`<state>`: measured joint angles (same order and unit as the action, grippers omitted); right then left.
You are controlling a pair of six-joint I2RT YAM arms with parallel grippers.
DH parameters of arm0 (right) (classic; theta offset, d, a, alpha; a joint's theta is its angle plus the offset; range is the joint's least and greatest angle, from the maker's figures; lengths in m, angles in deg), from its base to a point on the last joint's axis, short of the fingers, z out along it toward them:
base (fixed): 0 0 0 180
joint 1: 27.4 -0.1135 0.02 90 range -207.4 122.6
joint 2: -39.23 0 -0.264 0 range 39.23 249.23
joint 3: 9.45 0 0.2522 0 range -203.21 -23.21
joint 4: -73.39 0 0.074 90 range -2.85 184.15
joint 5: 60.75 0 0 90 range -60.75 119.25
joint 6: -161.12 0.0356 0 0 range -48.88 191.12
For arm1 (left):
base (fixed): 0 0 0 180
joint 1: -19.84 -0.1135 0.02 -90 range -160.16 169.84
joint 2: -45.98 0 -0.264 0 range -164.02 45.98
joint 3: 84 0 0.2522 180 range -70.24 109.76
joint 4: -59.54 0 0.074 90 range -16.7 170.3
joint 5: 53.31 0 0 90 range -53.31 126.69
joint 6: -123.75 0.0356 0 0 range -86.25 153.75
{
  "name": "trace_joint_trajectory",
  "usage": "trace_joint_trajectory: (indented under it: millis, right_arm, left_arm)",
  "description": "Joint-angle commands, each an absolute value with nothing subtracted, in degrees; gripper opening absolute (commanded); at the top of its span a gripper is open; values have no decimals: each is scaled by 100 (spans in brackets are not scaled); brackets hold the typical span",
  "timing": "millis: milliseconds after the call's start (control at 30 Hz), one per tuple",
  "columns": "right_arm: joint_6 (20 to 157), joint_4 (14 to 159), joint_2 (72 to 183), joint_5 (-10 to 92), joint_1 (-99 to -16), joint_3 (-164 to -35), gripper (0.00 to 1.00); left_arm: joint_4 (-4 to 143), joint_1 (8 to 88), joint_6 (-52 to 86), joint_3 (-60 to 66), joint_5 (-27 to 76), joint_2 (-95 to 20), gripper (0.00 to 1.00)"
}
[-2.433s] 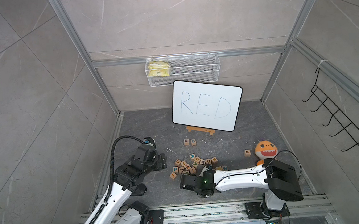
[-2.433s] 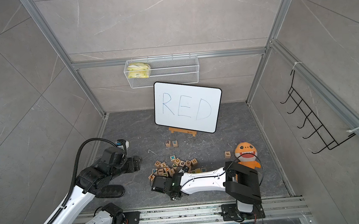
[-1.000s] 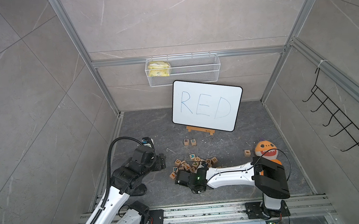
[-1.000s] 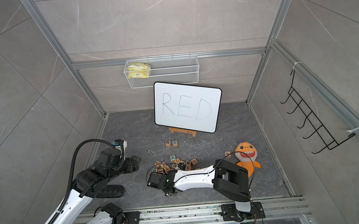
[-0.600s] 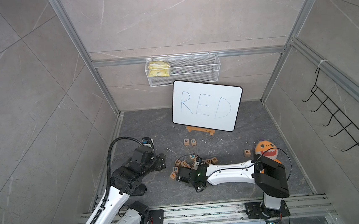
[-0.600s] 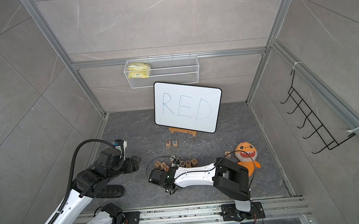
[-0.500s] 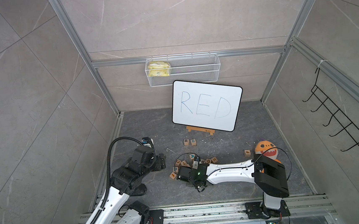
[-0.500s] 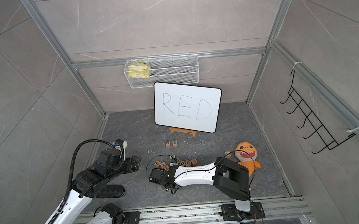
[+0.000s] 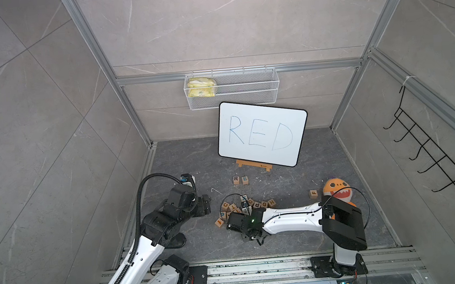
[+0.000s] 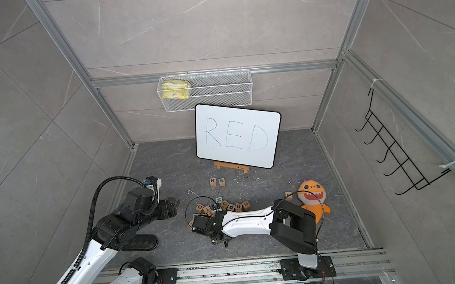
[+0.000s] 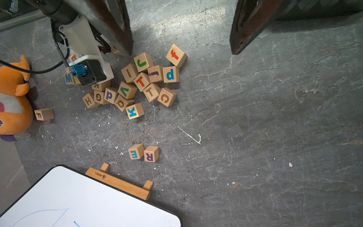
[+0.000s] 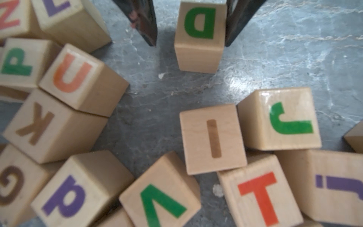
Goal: Assemble the uppercase word "red" with letter blocks
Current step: Adjust the letter block at the center of the board, then pick up the letter block from the center of the board.
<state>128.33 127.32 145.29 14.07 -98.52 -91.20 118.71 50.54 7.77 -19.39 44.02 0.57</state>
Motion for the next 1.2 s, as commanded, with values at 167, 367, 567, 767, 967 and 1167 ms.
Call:
trace_joint_trajectory:
  millis: [167,367,567,767,967,1167]
  right_arm:
    - [13479,12544,14184,1300,-9879,-8970,56]
    - [13649,12596,14334,1264,-9883,-9034,48]
    - [13713,12534,14422,1233,-9890,-9094,43]
    - [13756,12667,14513,1151,-9882,-9177,39]
    - [13827,12736,14507,1086,-9882,-9155,36]
    - [13839,12901,14233,847,-9878,-9123,29]
  left_arm:
    - [11725,5021,833,-1901,4047,-44,81]
    - [11743,5024,950,-1820,3616,-250,79]
    - [11749,5023,987,-1809,3406,-347,77]
    - [11734,5027,994,-1820,3359,-385,76]
    - [11717,5019,1008,-1823,3308,-403,76]
    - [11689,5025,1010,-1841,3291,-385,77]
